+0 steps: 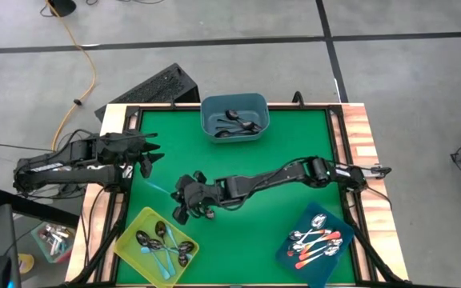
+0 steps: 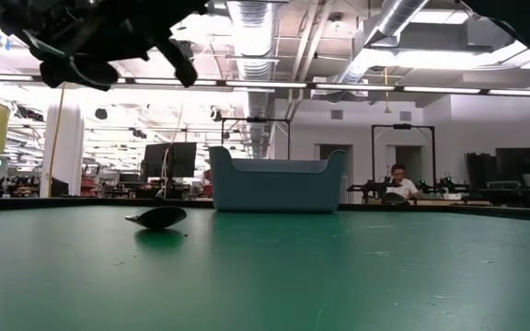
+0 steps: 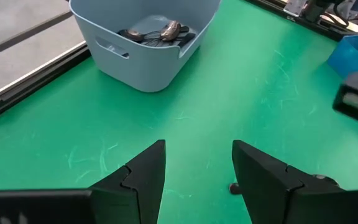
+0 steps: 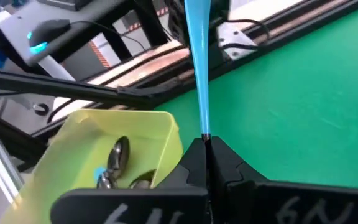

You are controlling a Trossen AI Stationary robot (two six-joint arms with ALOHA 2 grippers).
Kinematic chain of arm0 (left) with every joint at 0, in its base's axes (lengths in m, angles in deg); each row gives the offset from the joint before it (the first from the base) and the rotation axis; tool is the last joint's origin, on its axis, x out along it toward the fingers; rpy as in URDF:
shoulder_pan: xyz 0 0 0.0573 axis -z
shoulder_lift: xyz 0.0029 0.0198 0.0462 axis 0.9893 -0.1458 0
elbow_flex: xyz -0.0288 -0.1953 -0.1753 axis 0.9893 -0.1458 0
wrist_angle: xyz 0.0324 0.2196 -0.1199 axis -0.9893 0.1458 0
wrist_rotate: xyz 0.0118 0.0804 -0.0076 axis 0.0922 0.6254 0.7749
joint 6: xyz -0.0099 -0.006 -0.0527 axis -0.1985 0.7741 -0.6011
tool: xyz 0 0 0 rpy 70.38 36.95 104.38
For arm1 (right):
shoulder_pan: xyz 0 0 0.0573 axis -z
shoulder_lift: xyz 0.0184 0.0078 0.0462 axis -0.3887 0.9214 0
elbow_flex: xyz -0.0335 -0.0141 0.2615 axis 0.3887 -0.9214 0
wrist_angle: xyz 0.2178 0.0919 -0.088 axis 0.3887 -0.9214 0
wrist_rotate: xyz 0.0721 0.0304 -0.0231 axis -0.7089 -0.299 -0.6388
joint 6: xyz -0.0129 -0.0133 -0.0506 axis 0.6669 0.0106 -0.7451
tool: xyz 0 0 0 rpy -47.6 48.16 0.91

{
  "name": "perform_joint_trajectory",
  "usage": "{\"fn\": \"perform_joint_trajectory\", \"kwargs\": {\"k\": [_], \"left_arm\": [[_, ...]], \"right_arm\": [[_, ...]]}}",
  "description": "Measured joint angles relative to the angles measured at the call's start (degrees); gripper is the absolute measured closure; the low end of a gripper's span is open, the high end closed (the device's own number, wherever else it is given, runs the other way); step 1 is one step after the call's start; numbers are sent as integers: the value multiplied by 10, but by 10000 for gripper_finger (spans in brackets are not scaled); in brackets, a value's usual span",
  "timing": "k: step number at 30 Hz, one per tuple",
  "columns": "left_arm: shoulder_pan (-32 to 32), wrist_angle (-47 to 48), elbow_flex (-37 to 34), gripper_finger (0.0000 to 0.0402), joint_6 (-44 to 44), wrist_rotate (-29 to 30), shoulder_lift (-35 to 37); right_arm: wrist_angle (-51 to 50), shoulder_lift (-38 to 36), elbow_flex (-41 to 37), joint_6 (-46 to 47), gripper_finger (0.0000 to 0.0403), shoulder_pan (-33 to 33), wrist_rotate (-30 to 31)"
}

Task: Sort silverware by color (type)
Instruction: Put the light blue spoon into the yellow bin

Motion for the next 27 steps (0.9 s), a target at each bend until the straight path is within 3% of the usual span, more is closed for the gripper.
{"fn": "perform_joint_trajectory", "kwargs": {"k": [20, 27], "left_arm": [[0, 0, 0, 232, 0, -15, 0], [0, 0, 0, 232, 0, -15, 0]], "right_arm": [[146, 39, -1, -11, 398, -58, 1], [149, 38, -1, 19, 398, -72, 21]]}}
